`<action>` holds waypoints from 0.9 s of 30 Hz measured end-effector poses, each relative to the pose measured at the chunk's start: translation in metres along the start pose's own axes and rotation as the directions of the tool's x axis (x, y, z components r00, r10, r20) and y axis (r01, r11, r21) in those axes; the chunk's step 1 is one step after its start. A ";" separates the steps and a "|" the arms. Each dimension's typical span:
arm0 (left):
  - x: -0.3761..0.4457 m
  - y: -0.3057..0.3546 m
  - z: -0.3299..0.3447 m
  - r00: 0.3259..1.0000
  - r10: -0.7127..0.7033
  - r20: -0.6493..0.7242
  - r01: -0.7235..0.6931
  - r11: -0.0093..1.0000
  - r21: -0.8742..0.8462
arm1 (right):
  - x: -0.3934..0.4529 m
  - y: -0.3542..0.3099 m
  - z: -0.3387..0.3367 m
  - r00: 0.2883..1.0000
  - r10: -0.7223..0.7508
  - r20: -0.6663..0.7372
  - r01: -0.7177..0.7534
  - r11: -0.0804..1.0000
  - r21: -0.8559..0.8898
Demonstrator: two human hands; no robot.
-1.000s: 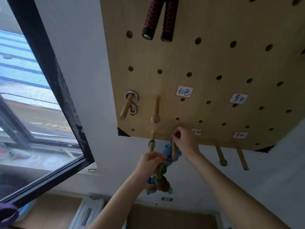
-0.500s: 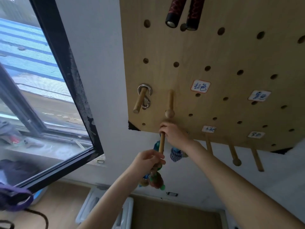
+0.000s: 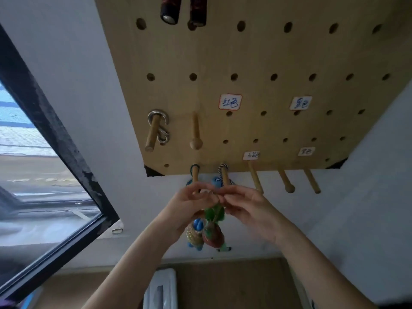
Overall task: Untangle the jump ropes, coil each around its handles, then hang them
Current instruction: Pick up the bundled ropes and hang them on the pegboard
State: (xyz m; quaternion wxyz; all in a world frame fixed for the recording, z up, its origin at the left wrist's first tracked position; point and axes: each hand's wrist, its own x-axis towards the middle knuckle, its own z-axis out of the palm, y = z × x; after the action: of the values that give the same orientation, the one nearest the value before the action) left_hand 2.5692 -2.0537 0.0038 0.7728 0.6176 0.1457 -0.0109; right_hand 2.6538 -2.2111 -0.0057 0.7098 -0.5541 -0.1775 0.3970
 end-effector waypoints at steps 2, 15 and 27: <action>0.003 -0.002 0.003 0.998 -0.023 0.055 0.024 1.000 -0.009 | -0.012 0.000 -0.007 0.999 0.038 0.026 -0.039 0.998 0.043; 0.052 -0.051 0.061 0.980 0.198 0.017 -0.151 0.686 0.711 | -0.033 -0.009 -0.060 0.935 -0.183 -0.303 -0.082 0.720 -0.689; 0.075 -0.059 0.085 0.926 0.284 -0.248 -0.030 0.710 0.703 | 0.040 -0.013 -0.113 0.890 -0.282 -0.359 -0.075 0.685 -0.725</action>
State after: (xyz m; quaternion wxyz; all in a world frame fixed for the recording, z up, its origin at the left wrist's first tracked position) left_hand 2.6476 -2.1364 -0.0539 0.4492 0.8621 0.2076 0.1088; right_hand 2.7615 -2.2543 -0.0376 0.4769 -0.8515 -0.1845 0.1159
